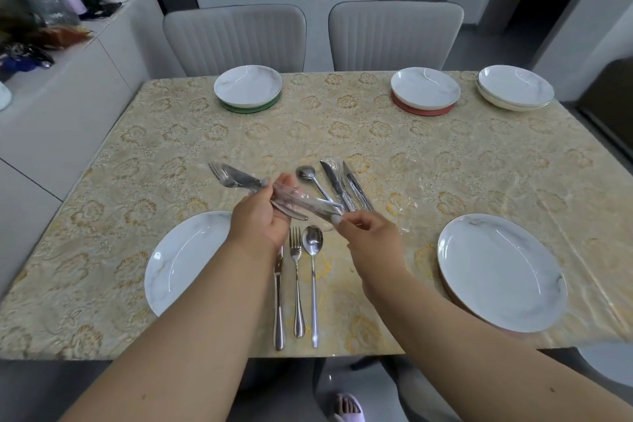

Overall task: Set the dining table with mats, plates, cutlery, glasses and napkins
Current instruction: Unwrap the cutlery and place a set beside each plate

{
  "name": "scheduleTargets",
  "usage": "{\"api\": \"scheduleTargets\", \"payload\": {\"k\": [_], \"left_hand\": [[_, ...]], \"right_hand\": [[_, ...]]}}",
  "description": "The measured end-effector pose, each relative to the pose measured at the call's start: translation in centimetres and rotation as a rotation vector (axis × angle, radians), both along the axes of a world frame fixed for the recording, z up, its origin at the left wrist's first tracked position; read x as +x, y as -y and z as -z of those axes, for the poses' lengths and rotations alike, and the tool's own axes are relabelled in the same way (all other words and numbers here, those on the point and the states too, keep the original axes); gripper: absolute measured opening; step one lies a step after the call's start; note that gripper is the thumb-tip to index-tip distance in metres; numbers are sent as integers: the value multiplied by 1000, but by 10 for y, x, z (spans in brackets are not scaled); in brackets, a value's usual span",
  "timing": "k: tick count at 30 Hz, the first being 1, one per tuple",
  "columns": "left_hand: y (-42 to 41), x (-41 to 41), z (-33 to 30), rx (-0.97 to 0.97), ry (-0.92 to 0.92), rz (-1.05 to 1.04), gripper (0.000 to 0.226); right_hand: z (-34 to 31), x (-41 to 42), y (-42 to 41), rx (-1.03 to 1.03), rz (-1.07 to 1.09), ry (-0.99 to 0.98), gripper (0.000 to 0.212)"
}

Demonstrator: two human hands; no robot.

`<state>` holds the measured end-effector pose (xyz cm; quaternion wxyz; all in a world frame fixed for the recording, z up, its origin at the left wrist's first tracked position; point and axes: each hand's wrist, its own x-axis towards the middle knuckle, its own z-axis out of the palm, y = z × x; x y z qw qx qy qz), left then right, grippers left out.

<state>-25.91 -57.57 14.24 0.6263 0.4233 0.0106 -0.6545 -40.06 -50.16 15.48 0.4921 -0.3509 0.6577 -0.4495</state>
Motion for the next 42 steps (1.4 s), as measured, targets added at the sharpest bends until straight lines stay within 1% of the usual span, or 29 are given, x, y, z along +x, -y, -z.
{"api": "scheduleTargets", "payload": {"k": [3, 6, 10, 12, 14, 16, 20, 22, 25, 29, 33, 35, 37, 39, 41, 42], "left_hand": [[6, 9, -1, -2, -5, -41, 11], [7, 5, 0, 0, 11, -12, 13], [9, -10, 7, -16, 38, 59, 13], [12, -11, 9, -22, 40, 55, 13], [14, -12, 9, -33, 48, 41, 13], [13, -18, 6, -47, 68, 52, 12], [4, -40, -1, -53, 131, 131, 16], [2, -43, -4, -75, 136, 144, 13], [5, -38, -10, -97, 92, 111, 12], [2, -39, -15, -98, 67, 68, 13], [-7, -56, -15, -46, 121, 66, 18], [-7, -62, -16, -29, 101, 4, 20], [-5, -68, -10, -16, 113, -4, 19], [-4, -82, -1, 14, 164, 87, 16], [-6, -107, 9, 61, 220, 250, 15], [-10, -124, 12, 73, 216, 332, 14]], "right_hand": [[2, -13, -3, 9, 67, 26, 11], [2, -17, 1, 46, -59, 57, 12], [5, -22, 12, 138, -364, -199, 15], [7, -32, 16, 168, -442, -222, 14], [5, -44, 18, 186, -478, -207, 7], [4, -50, 19, 176, -523, -265, 7], [5, -51, 17, 98, -584, -506, 28], [4, -59, 14, 59, -536, -572, 35], [0, -88, 4, 74, -417, -548, 36], [-2, -132, -17, 93, -312, -507, 46], [-3, -154, -31, 162, -234, -632, 54], [-1, -166, -35, 190, -169, -636, 55], [0, -182, -37, 201, -67, -579, 49], [0, -197, -36, 190, 7, -484, 44], [3, -206, -32, 182, 18, -403, 35], [7, -210, -29, 178, 17, -359, 30]]}}
